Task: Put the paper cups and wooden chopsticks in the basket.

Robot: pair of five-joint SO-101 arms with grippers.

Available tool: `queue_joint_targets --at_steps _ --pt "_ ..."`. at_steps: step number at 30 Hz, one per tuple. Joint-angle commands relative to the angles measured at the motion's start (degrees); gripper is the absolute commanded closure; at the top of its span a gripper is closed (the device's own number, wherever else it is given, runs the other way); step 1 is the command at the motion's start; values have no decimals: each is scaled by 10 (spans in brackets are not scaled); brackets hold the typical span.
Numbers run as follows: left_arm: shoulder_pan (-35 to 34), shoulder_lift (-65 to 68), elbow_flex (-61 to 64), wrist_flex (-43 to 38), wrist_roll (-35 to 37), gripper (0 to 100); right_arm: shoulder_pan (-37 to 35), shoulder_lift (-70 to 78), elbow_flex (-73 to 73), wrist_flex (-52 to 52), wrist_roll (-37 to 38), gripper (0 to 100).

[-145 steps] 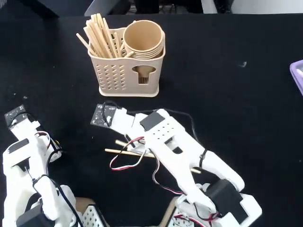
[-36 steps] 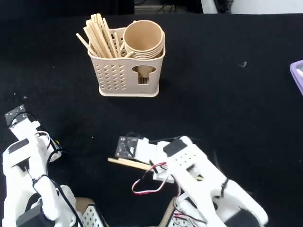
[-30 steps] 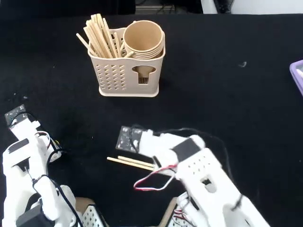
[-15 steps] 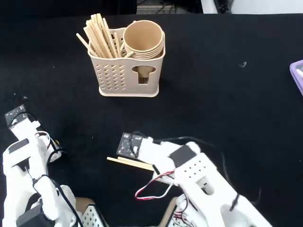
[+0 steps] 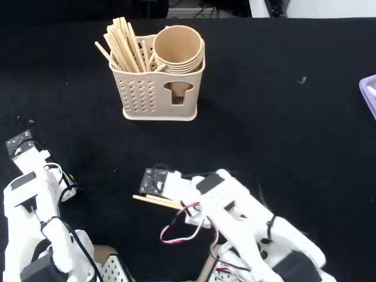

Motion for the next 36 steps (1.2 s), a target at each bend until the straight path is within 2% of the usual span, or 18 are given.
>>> queue_joint_targets --at_steps 1,7,14,17,21,23,26,29,32,36 --pt "1 1 -3 -20 -3 836 -10 21 1 -16 0 988" --pt "0 1 -3 -20 -4 836 -9 -17 -39 38 -2 988" --pt "0 1 -3 -20 -4 836 26 -224 -223 210 -5 988" --pt "1 1 -3 -21 -4 836 40 -291 -304 207 -33 988" --pt "1 1 -3 -21 -4 836 49 -305 -361 55 -169 988" --pt "1 1 -3 -21 -4 836 49 -295 -369 -65 -241 988" --pt "1 1 -3 -21 -4 836 48 -268 -370 -252 -311 988" --pt "1 1 -3 -21 -4 836 47 -214 -381 -407 -340 987" --pt "1 1 -3 -21 -4 836 47 -128 -421 -515 -341 987" --pt "1 1 -3 -21 -4 836 47 13 -530 -540 -342 987"
